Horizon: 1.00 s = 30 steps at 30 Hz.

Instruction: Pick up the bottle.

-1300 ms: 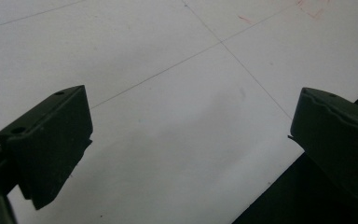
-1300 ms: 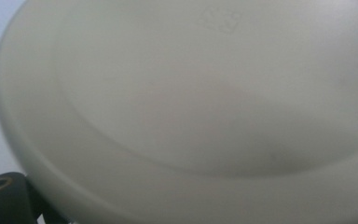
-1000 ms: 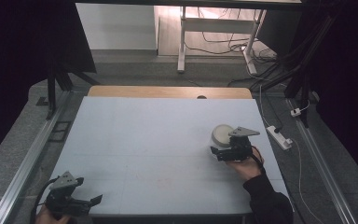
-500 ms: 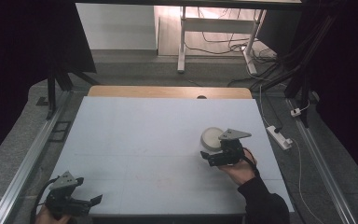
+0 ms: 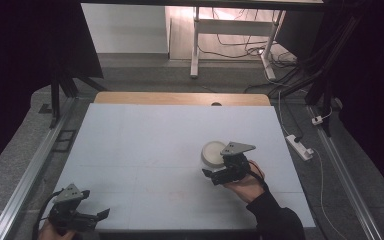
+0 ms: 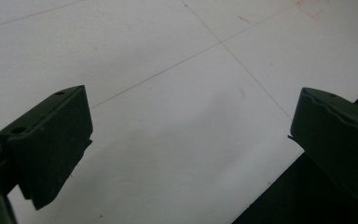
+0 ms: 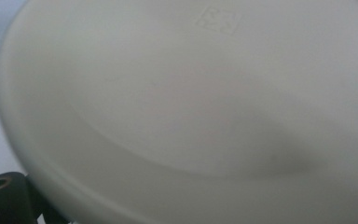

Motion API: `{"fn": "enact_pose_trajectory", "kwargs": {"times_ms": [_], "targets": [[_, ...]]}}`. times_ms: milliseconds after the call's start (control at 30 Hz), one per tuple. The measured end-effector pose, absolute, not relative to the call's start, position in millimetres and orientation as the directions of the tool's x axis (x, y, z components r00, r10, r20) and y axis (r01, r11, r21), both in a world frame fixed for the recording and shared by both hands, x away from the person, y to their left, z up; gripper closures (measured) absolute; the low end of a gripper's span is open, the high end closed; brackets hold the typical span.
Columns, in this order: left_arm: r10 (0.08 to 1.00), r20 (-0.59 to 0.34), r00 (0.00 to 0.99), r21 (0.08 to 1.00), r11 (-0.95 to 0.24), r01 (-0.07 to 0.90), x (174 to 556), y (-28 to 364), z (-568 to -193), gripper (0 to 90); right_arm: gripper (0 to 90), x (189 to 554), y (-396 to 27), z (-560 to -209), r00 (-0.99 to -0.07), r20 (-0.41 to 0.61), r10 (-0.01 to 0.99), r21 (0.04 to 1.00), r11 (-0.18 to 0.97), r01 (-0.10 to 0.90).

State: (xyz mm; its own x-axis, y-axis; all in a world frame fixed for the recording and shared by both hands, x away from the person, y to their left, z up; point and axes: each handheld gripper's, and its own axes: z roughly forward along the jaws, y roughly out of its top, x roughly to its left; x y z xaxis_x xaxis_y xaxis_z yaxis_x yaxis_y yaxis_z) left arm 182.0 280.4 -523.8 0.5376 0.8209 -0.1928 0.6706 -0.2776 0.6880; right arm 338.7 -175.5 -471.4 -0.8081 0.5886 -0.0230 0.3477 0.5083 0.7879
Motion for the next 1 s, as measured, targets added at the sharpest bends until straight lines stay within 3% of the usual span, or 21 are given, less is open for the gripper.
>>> {"fn": "enact_pose_trajectory", "kwargs": {"times_ms": [1000], "targets": [[0.82,-0.195,0.538,0.688,-0.276,0.671,182,281,-524,0.2,6.5,315,-116,-474,-0.894,-0.006,0.448,0.774,0.569,0.28]]}}
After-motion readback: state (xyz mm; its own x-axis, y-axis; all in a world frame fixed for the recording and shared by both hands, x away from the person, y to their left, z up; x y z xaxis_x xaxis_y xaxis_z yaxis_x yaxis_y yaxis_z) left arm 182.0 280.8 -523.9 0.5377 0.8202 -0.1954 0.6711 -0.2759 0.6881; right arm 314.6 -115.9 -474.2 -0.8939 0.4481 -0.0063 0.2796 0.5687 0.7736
